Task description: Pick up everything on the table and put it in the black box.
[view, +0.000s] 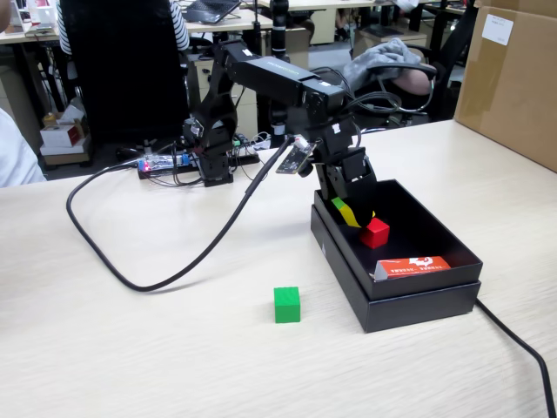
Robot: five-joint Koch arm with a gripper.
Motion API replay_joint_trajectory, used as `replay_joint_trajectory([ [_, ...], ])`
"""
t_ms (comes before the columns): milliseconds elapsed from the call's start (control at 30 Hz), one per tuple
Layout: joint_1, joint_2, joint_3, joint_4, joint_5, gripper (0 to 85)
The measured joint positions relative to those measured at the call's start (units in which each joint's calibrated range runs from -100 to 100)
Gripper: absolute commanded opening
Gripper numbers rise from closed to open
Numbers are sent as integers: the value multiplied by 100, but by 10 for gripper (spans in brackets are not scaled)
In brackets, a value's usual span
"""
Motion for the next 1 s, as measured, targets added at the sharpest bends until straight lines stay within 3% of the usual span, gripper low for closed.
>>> replay_joint_trajectory([
  [167, 29, 544, 128, -39, 49, 12],
  [367, 34, 1139, 201, -232, 44, 241],
  [533, 44, 1282, 219, -348, 34, 289],
  [667, 39, 1256, 219, -356, 39, 394],
  [1000, -186, -505, 192, -465, 49, 420],
])
